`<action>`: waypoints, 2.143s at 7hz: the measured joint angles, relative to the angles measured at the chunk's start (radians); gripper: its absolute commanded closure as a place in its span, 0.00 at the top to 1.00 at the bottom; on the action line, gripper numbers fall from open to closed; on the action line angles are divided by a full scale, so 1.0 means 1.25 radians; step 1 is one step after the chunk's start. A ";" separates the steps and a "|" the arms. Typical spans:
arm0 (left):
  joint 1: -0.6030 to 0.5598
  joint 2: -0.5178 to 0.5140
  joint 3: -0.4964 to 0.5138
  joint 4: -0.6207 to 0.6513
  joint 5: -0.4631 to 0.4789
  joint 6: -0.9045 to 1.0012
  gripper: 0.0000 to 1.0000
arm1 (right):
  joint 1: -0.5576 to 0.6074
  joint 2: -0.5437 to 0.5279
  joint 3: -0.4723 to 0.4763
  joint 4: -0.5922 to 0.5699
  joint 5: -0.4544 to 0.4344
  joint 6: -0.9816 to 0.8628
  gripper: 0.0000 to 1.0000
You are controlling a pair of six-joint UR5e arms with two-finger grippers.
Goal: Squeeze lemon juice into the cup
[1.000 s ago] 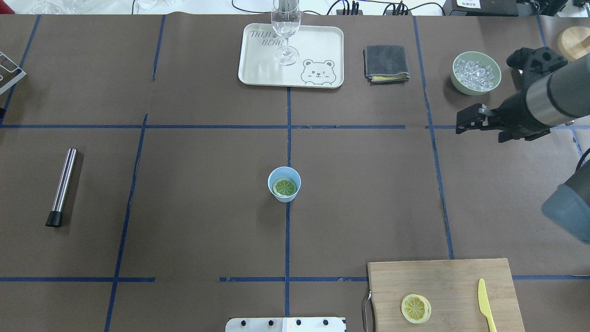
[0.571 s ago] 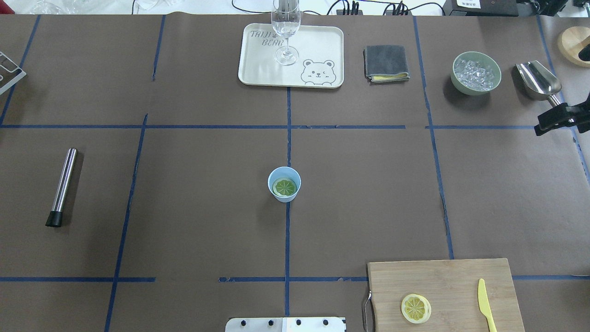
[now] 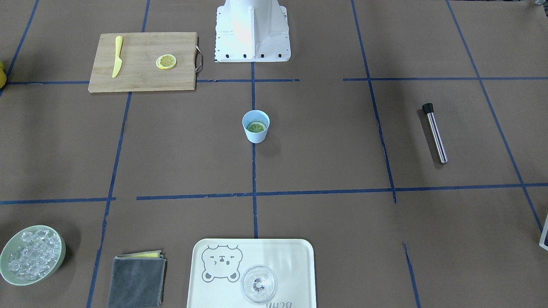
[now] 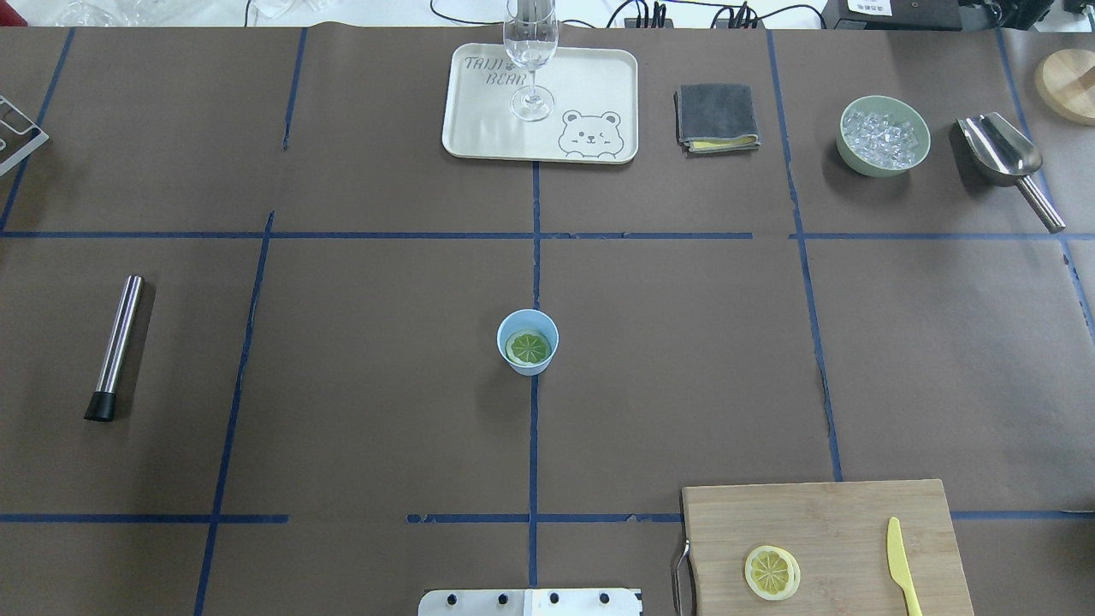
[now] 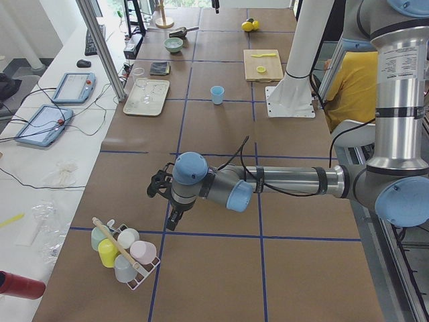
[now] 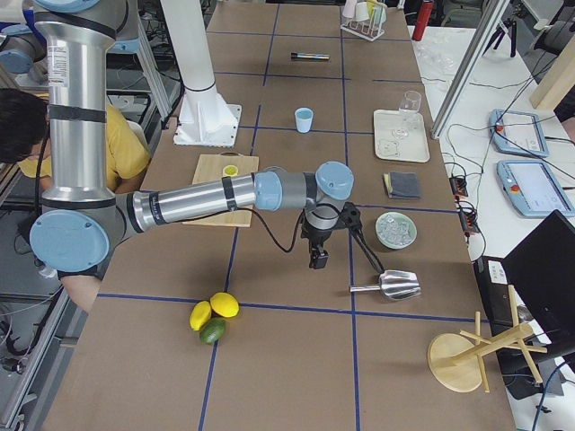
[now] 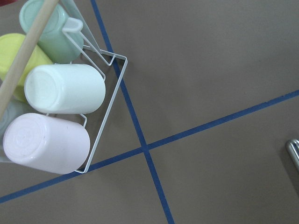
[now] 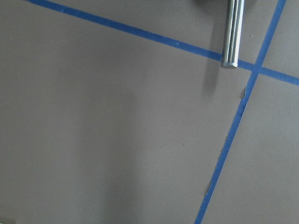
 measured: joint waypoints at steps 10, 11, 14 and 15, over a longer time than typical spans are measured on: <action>-0.018 0.071 -0.075 0.214 0.013 0.025 1.00 | 0.009 -0.003 -0.034 0.002 0.010 -0.039 1.00; -0.018 0.033 -0.071 0.265 0.014 0.025 1.00 | 0.009 -0.003 -0.033 0.002 0.009 -0.038 1.00; -0.017 -0.018 -0.068 0.346 0.015 0.028 1.00 | 0.009 -0.005 -0.029 0.002 0.010 -0.038 1.00; -0.017 -0.018 -0.067 0.348 0.016 0.030 1.00 | 0.011 -0.005 -0.029 0.002 0.009 -0.039 1.00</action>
